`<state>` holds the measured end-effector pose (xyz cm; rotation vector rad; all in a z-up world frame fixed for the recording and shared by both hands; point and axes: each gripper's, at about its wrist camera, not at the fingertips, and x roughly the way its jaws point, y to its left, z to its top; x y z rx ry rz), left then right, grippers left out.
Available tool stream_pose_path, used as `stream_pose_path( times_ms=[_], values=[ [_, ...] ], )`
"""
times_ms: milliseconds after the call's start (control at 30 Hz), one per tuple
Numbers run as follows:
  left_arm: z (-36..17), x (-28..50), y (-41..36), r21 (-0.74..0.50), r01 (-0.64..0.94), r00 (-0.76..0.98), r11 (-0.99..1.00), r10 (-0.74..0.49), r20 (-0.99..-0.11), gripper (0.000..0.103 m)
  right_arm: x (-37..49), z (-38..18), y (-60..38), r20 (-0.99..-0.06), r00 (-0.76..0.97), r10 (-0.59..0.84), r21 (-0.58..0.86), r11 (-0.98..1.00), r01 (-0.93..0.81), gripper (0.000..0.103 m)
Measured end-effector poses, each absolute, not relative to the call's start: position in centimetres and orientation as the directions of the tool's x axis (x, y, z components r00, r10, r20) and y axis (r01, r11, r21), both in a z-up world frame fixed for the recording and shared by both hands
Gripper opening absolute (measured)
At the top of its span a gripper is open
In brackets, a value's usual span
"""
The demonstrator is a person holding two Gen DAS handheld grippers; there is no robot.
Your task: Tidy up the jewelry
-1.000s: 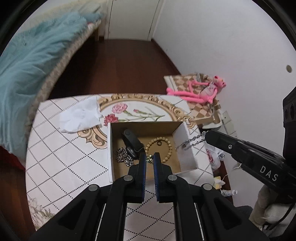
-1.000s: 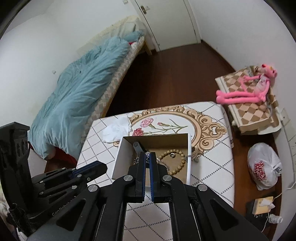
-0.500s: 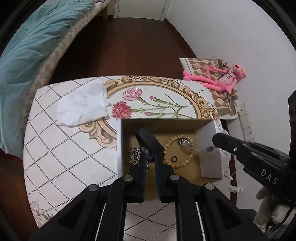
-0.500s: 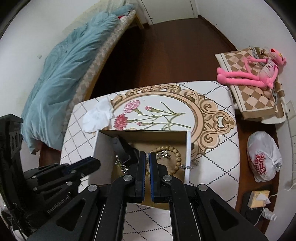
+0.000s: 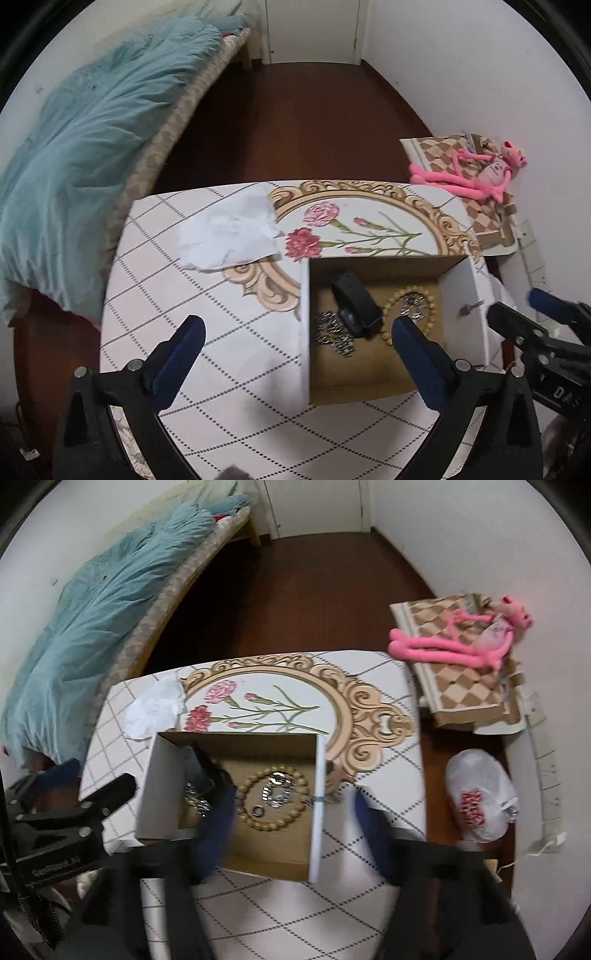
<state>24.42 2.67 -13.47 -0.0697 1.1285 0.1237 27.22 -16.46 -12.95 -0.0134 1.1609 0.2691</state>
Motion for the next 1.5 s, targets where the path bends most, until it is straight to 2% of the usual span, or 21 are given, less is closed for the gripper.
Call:
stream_pose_path(
  times_ms=[67,133,167,367,633,1200,1500],
  values=[
    [-13.9,23.8,2.4,0.036,-0.138,0.425,0.99,0.092,-0.901,0.103,26.5,-13.1,-16.6,-0.909,0.384,0.163,0.089,0.975,-0.204,0.083],
    [-14.3,23.3,2.2,0.047,-0.139,0.425,0.989,0.102,-0.899,0.103,25.6,-13.3,-16.5,-0.912,0.393,0.116,0.041,0.98,-0.194,0.097],
    [-14.5,23.0,2.1,0.05,-0.138,0.424,0.989,0.104,-0.9,0.103,25.1,-13.5,-16.5,-0.911,0.401,0.096,0.019,0.981,-0.193,0.099],
    [-15.1,21.4,2.0,0.039,-0.165,0.421,0.986,0.106,-0.901,0.103,23.2,-14.6,-16.9,-0.915,0.404,0.021,-0.047,0.987,-0.157,0.099],
    [-13.3,19.1,1.0,0.042,-0.17,0.455,0.985,0.116,-0.883,0.103,21.4,-14.2,-17.8,-0.913,0.407,0.013,-0.04,0.992,-0.122,0.1],
    [-1.2,8.5,-0.5,0.008,-0.179,0.639,0.984,0.123,-0.759,0.103,10.4,-0.7,-20.0,-0.784,0.62,0.036,-0.033,0.995,-0.099,0.1],
    [3.2,3.5,-1.3,0.007,-0.15,0.696,0.989,0.111,-0.709,0.103,3.8,5.5,-20.8,-0.71,0.702,0.057,-0.028,0.994,-0.109,0.103]
  ],
)
